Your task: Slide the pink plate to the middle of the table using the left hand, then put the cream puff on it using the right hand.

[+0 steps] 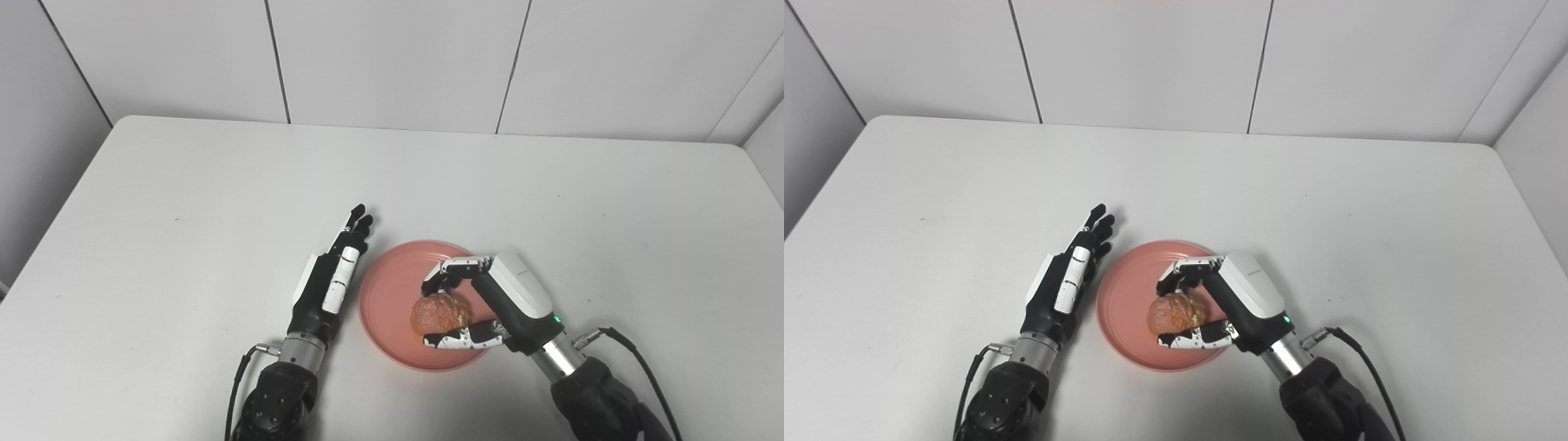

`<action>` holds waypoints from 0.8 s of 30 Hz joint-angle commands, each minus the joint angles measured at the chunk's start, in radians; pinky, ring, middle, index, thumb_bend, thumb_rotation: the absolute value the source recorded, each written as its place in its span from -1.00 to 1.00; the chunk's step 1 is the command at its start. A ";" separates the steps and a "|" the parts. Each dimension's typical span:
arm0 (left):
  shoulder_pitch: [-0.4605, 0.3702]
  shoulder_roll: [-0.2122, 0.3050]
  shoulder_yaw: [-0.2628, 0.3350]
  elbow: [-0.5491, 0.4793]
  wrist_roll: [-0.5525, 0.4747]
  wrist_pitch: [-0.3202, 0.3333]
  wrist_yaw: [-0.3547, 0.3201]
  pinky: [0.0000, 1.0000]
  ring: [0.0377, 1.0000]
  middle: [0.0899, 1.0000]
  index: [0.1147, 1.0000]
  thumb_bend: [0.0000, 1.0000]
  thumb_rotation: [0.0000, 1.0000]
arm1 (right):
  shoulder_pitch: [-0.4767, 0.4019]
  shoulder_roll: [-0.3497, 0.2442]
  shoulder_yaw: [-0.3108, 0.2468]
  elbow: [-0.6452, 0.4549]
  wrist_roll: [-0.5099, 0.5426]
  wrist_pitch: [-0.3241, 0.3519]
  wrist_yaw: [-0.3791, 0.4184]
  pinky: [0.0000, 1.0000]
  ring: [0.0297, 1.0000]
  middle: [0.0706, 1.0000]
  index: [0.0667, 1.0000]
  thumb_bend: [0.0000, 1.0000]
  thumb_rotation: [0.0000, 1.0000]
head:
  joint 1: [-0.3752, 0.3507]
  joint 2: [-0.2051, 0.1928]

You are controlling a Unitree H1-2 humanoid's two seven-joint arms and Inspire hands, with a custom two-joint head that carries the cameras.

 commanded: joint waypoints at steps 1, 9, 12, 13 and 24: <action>-0.009 -0.003 -0.004 -0.029 -0.002 -0.020 -0.010 0.93 0.94 0.92 0.89 0.16 1.00 | -0.013 0.005 -0.013 -0.040 0.008 0.004 -0.001 -0.02 -0.10 -0.06 -0.13 0.02 -1.00 | 0.001 0.001; -0.009 -0.003 -0.003 -0.026 -0.003 -0.023 -0.008 0.93 0.94 0.91 0.88 0.18 1.00 | -0.014 0.006 -0.019 -0.037 0.015 0.001 0.006 -0.01 -0.11 -0.07 -0.12 0.02 -1.00 | 0.001 0.003; -0.009 -0.006 -0.002 -0.032 -0.005 -0.019 -0.007 0.93 0.94 0.91 0.88 0.17 1.00 | -0.014 0.010 -0.022 -0.038 0.010 0.000 0.002 0.01 -0.10 -0.06 -0.13 0.02 -1.00 | 0.001 0.003; -0.009 -0.006 -0.002 -0.033 -0.006 -0.017 -0.008 0.93 0.94 0.91 0.88 0.16 1.00 | -0.013 0.011 -0.023 -0.041 0.008 0.004 0.003 0.01 -0.10 -0.06 -0.13 0.02 -1.00 | 0.001 0.003; -0.009 -0.001 -0.005 -0.030 0.005 -0.031 -0.006 0.90 0.93 0.90 0.88 0.16 1.00 | -0.018 -0.010 -0.021 -0.075 -0.071 0.002 0.005 0.97 0.95 0.88 0.75 0.45 0.64 | 0.000 0.007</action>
